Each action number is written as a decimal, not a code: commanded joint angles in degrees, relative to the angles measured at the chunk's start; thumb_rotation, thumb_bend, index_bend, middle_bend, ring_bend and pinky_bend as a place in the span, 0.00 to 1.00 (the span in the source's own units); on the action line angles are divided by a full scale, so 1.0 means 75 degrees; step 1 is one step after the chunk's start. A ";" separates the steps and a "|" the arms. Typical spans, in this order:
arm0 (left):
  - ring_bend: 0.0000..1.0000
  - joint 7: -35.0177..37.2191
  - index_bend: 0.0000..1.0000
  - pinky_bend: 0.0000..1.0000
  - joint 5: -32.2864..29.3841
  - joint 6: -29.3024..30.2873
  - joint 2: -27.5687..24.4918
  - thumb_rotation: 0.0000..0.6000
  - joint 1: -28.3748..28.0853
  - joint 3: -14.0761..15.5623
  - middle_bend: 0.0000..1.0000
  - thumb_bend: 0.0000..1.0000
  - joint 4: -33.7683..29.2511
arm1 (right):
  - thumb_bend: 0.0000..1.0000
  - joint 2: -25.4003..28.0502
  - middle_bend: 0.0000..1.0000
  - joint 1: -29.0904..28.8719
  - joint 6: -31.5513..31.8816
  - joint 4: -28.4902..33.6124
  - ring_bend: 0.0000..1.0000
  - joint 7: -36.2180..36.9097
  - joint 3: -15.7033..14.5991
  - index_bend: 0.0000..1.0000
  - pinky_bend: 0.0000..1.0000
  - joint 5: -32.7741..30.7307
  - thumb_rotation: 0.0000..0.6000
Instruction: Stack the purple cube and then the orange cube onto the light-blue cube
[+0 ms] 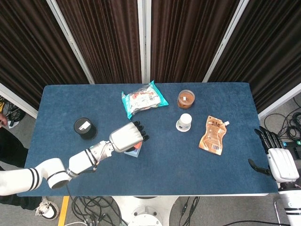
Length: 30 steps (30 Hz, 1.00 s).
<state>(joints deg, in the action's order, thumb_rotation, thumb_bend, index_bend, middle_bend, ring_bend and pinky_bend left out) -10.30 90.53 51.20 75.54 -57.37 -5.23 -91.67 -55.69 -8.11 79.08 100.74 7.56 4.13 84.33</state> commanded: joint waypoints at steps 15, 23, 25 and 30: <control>0.42 0.0932 0.50 0.37 0.0547 0.0213 0.0029 1.00 0.0043 0.0286 0.66 0.28 0.0704 | 0.18 -0.0117 0.00 -0.0073 -0.0165 0.0049 0.00 -0.0355 0.0033 0.00 0.00 -0.0208 1.00; 0.42 0.1071 0.50 0.36 0.0607 0.0220 0.0166 1.00 0.0037 0.0325 0.66 0.28 0.0819 | 0.18 -0.0103 0.00 -0.0083 -0.0202 0.0068 0.00 -0.0356 0.0038 0.00 0.00 -0.0242 1.00; 0.42 0.1080 0.50 0.36 0.0612 0.0214 0.0196 1.00 0.0032 0.0329 0.66 0.28 0.0858 | 0.18 -0.0093 0.00 -0.0084 -0.0209 0.0078 0.00 -0.0353 0.0043 0.00 0.00 -0.0258 1.00; 0.42 0.1131 0.50 0.36 0.0605 0.0206 0.0201 1.00 0.0042 0.0348 0.66 0.28 0.0970 | 0.18 -0.0033 0.00 -0.0077 -0.0213 0.0112 0.00 -0.0285 0.0034 0.00 0.00 -0.0234 1.00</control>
<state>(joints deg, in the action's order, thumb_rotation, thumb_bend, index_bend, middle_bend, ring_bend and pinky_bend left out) -1.89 95.06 52.70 77.07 -57.09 -2.65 -84.49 -55.95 -8.69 77.48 101.57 5.41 4.38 82.56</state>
